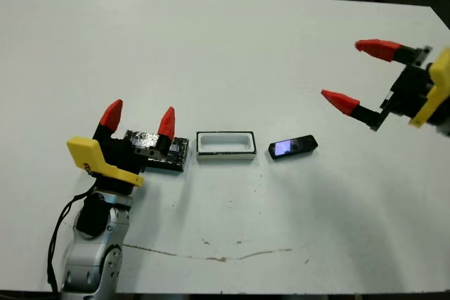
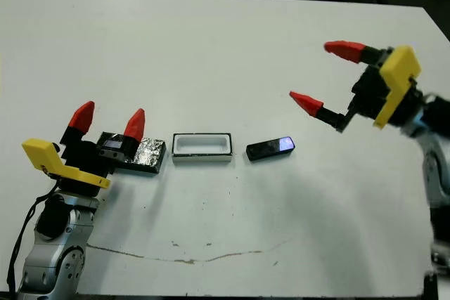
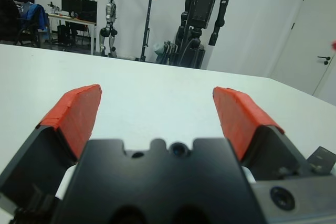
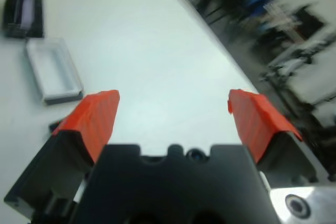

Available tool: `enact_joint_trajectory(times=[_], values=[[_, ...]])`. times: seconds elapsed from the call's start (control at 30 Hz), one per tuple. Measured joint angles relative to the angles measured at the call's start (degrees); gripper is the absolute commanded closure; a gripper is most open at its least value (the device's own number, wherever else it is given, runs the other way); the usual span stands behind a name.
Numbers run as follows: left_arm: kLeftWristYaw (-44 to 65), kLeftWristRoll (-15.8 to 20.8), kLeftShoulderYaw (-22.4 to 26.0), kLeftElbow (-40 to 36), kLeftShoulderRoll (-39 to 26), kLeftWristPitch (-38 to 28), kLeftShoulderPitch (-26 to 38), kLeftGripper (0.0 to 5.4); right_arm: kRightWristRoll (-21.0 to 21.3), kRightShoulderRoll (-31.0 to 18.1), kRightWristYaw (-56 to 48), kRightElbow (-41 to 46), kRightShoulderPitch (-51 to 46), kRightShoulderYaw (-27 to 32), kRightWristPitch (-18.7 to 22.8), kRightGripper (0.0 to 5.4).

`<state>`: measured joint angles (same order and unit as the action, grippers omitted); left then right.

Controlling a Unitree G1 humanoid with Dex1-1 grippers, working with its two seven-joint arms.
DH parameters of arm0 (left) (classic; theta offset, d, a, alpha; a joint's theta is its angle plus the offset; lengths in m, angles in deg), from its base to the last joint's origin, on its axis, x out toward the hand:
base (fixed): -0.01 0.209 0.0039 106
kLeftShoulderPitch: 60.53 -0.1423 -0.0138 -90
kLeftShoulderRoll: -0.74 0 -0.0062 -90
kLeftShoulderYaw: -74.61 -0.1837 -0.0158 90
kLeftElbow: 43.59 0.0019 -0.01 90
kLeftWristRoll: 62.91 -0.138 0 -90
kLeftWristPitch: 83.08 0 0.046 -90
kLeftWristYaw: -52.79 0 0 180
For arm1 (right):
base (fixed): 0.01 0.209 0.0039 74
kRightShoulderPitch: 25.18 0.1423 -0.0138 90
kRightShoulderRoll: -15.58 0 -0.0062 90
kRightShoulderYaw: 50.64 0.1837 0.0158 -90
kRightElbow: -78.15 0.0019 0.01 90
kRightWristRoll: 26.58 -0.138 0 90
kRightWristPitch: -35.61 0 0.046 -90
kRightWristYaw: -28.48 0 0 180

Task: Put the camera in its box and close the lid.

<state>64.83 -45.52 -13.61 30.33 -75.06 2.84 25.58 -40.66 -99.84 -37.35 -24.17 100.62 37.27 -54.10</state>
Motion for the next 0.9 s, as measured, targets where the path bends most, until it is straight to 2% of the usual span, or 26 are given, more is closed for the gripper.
enact_joint_trajectory(times=[0.17, 0.33, 0.5, 0.67, 0.8, 0.9], values=[[-0.38, -0.03, 0.06, -0.01, 0.03, -0.03, -0.14, 0.0, 4.99, 0.5, -8.56, -8.51, 8.25, -7.6, -0.02, 0.01], [-0.91, -1.05, 0.06, -0.02, 0.03, -0.08, -0.19, 0.0, 11.16, 2.35, -14.19, -15.15, 12.8, -14.26, -3.79, 0.01], [-0.91, -1.21, 0.07, -0.01, 0.03, -0.16, -0.2, 0.0, 14.75, 4.11, -16.18, -17.34, 14.18, -17.29, -5.47, 0.01], [-0.94, -1.1, 0.09, -0.03, 0.03, -0.06, -0.22, 0.0, 15.88, 5.53, -18.33, -18.32, 14.31, -18.32, -7.13, 0.01], [-0.94, -1.08, 0.08, -0.03, 0.03, -0.05, -0.24, 0.0, 17.37, 6.35, -19.99, -19.58, 14.38, -19.88, -6.19, 0.01], [-0.95, -1.08, 0.05, -0.06, 0.03, 0.06, -0.25, 0.0, 17.99, 7.23, -20.52, -19.73, 14.41, -20.52, -3.23, 0.01]])
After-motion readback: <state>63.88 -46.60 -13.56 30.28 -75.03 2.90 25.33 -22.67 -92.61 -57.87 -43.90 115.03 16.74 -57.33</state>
